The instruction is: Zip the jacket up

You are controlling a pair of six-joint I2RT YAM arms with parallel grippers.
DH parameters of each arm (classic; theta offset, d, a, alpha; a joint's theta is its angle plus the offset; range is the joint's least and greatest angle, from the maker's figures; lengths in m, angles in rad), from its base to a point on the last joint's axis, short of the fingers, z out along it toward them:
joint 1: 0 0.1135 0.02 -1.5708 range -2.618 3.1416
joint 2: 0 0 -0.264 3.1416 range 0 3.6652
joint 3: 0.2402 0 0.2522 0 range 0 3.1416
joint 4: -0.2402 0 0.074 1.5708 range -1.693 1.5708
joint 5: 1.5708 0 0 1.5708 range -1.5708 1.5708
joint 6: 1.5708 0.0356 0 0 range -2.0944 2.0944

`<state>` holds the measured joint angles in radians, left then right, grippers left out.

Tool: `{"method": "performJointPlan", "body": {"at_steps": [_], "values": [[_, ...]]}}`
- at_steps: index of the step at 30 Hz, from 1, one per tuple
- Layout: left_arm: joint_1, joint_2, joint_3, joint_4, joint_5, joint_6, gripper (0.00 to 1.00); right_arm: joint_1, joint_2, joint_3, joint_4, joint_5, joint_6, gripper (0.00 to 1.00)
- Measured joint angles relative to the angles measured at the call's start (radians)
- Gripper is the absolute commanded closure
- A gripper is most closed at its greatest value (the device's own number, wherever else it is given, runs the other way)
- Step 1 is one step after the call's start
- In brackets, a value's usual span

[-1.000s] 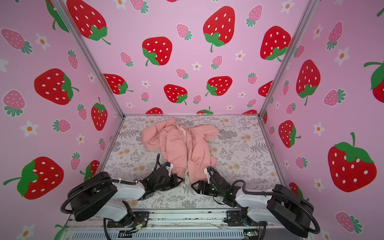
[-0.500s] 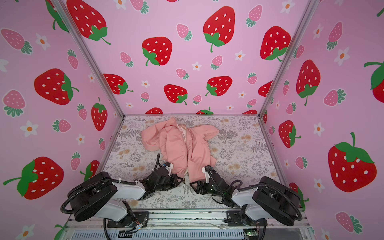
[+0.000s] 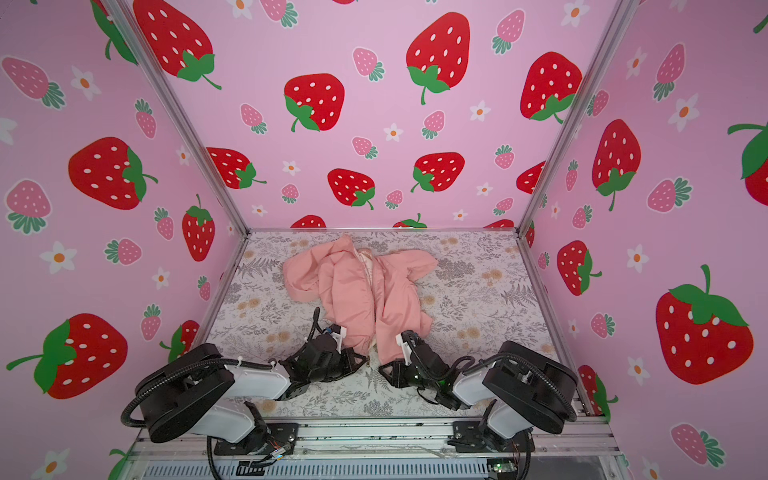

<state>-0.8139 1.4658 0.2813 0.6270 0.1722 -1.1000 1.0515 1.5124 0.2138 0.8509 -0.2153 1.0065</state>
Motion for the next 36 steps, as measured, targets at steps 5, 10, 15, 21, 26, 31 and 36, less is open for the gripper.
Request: {"method": "performJointPlan", "body": {"at_steps": [5, 10, 15, 21, 26, 31, 36], "values": [[0.0, 0.0, 0.0, 0.0, 0.0, 0.0, 1.0, -0.001, 0.031, 0.022, -0.005, 0.005, 0.018, 0.84], [0.0, 0.0, 0.0, 0.0, 0.0, 0.0, 1.0, -0.003, 0.041, 0.027, -0.008, 0.006, 0.027, 0.88], [0.0, 0.0, 0.0, 0.0, 0.0, 0.0, 1.0, -0.006, 0.042, 0.027, -0.008, 0.005, 0.029, 0.94], [0.0, -0.002, 0.0, -0.001, 0.0, 0.0, 1.0, -0.014, 0.058, 0.039, -0.015, -0.013, 0.027, 1.0], [0.0, -0.019, 0.001, -0.021, 0.004, 0.005, 1.0, -0.027, 0.061, 0.057, -0.034, -0.042, 0.021, 1.0], [0.0, -0.049, 0.021, -0.061, 0.021, 0.028, 1.0, -0.06, 0.035, 0.116, -0.164, -0.053, 0.011, 1.0], [0.002, -0.099, 0.062, -0.125, 0.038, 0.069, 1.0, -0.087, -0.04, 0.185, -0.313, -0.029, -0.011, 1.0]]}}
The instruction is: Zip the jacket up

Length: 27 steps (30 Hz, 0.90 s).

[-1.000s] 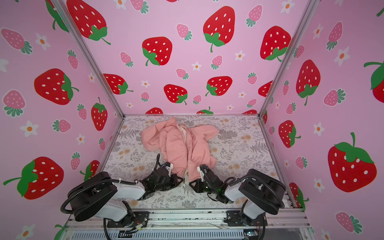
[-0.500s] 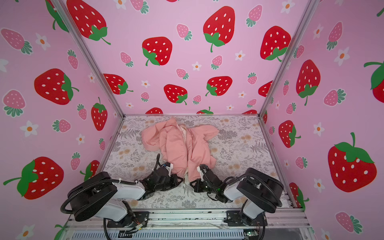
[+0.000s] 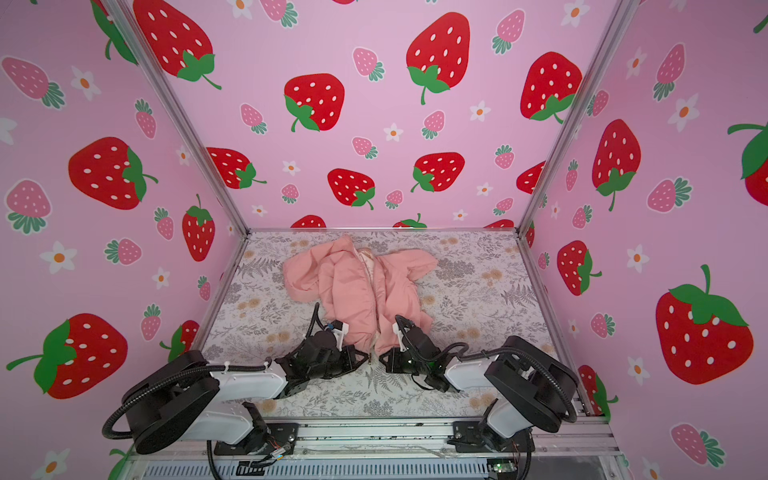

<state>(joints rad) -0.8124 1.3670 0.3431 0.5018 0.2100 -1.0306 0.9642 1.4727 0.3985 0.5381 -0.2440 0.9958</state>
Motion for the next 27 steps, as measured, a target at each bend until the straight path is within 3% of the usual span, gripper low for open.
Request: {"method": "performJointPlan", "body": {"at_steps": [11, 15, 22, 27], "values": [[0.006, -0.046, 0.297, -0.327, 0.039, 0.28, 1.0, -0.043, -0.19, 0.003, -0.046, 0.031, -0.067, 1.0], [0.063, -0.021, 0.357, -0.391, 0.107, 0.302, 1.0, -0.097, -0.208, 0.002, -0.046, -0.019, -0.09, 1.0], [0.128, 0.026, 0.351, -0.353, 0.272, 0.289, 1.0, -0.133, -0.251, -0.033, -0.012, -0.071, -0.107, 1.0], [0.154, 0.007, 0.302, -0.204, 0.371, 0.242, 1.0, -0.163, -0.37, -0.077, 0.071, -0.073, -0.096, 1.0]]}}
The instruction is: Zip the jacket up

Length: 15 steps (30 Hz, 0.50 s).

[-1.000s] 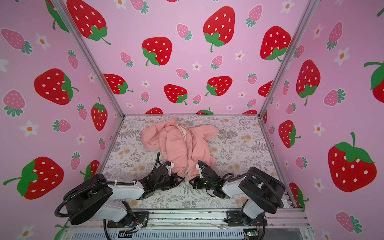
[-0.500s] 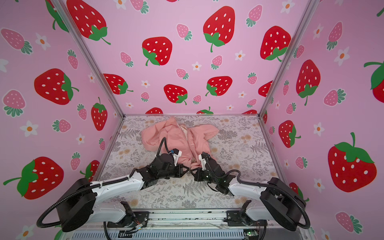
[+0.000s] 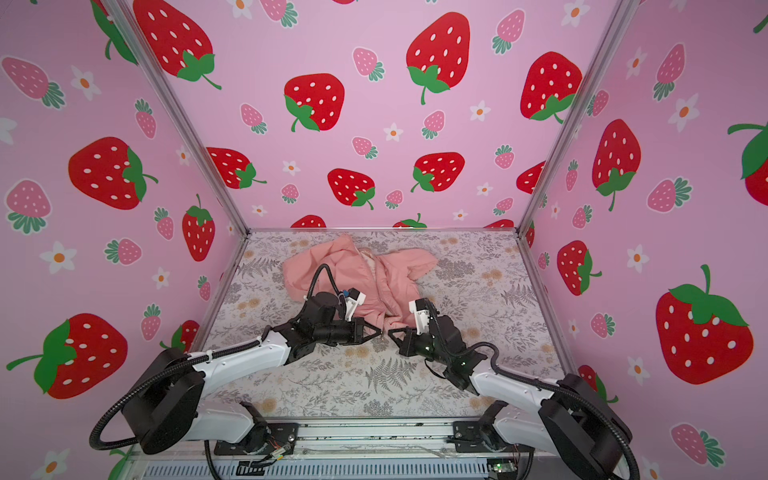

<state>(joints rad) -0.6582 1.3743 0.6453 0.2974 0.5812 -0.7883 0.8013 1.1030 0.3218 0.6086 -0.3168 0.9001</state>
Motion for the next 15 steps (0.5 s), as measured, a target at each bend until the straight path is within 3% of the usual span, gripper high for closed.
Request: {"method": "performJointPlan", "body": {"at_steps": [6, 15], "values": [[0.053, -0.04, -0.038, 0.149, 0.1, -0.063, 1.0, -0.019, -0.112, 0.004, 0.088, 0.022, 0.003, 1.0], [0.135, -0.054, -0.039, 0.402, 0.229, -0.188, 1.0, -0.074, -0.06, 0.055, 0.222, 0.003, 0.082, 1.0]]}}
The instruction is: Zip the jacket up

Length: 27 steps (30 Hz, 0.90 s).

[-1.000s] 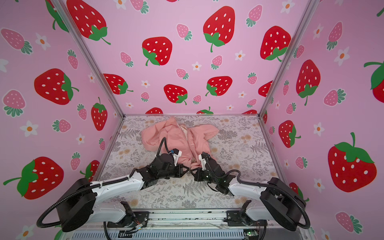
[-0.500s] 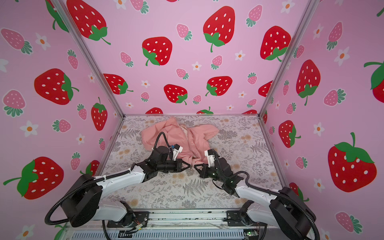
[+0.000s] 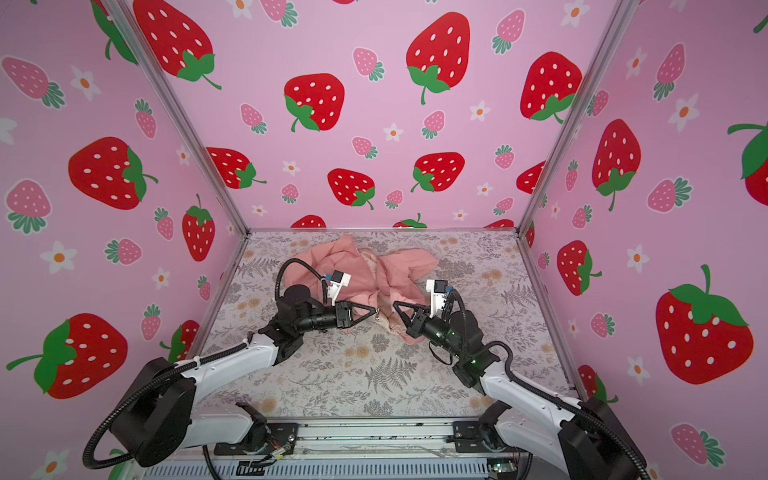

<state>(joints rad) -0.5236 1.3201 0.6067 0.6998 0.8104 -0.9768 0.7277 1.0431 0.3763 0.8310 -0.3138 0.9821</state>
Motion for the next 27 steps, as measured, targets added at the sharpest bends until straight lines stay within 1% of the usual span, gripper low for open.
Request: {"method": "performJointPlan", "body": {"at_steps": [5, 11, 20, 27], "values": [[0.009, 0.013, 0.004, 0.128, 0.063, -0.074, 1.0, -0.003, 0.047, 0.018, 0.12, -0.005, 0.098, 1.0], [0.011, 0.065, 0.017, 0.249, 0.1, -0.153, 1.0, -0.003, 0.077, 0.032, 0.222, -0.009, 0.18, 1.0], [0.015, 0.123, 0.017, 0.412, 0.106, -0.251, 1.0, 0.004, 0.095, 0.033, 0.285, 0.013, 0.262, 1.0], [0.015, 0.148, 0.019, 0.493, 0.106, -0.303, 1.0, 0.019, 0.108, 0.033, 0.295, 0.053, 0.299, 1.0]]}}
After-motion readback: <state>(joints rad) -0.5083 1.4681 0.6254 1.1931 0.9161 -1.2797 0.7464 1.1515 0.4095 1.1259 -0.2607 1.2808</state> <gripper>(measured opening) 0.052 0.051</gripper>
